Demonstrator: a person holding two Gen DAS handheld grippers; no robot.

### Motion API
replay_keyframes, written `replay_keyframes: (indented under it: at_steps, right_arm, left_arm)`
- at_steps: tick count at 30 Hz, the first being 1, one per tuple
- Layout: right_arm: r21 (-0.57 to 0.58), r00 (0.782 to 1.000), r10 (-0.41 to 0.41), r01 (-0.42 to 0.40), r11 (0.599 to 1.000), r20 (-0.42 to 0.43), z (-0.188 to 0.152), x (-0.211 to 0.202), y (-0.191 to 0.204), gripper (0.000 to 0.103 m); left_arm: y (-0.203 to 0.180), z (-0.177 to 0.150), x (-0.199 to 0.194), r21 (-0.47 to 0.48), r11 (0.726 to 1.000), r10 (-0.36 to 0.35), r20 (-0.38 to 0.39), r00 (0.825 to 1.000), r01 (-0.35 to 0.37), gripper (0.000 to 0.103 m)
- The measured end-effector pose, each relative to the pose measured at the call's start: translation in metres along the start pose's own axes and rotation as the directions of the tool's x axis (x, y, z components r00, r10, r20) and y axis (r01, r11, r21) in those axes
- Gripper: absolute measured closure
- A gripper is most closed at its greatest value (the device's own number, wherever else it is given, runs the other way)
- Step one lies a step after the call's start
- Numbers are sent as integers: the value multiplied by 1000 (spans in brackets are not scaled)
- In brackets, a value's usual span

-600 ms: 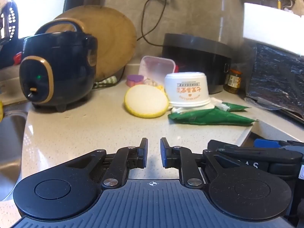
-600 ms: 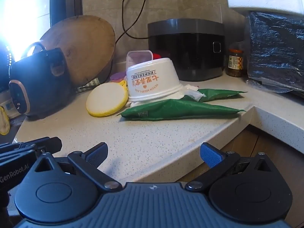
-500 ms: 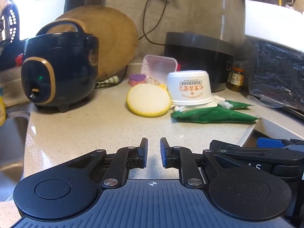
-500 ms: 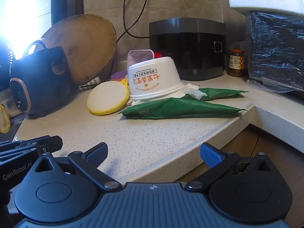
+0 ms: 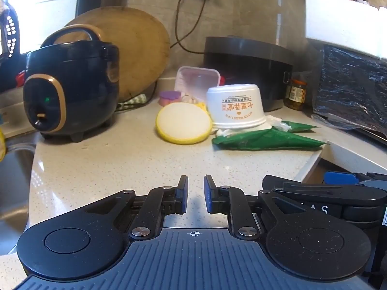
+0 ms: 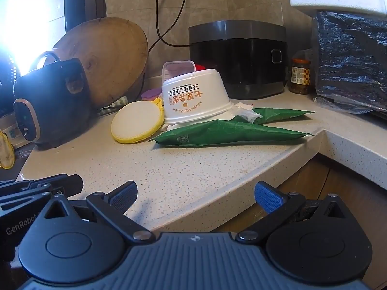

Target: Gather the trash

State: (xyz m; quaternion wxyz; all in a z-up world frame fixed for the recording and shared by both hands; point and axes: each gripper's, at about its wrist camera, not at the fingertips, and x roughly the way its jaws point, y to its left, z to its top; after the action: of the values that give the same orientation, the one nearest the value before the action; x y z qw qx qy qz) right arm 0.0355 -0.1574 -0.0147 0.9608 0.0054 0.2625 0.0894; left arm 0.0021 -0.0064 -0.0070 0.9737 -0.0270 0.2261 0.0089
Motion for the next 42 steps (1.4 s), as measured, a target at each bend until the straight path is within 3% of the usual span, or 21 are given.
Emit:
replay_keyframes:
  at_steps: [42]
  right_arm:
    - [0, 1000, -28, 28, 1000, 6, -1, -5, -4, 0]
  left_arm:
    - [-2, -1, -4, 4, 1000, -27, -7, 1000, 27, 85]
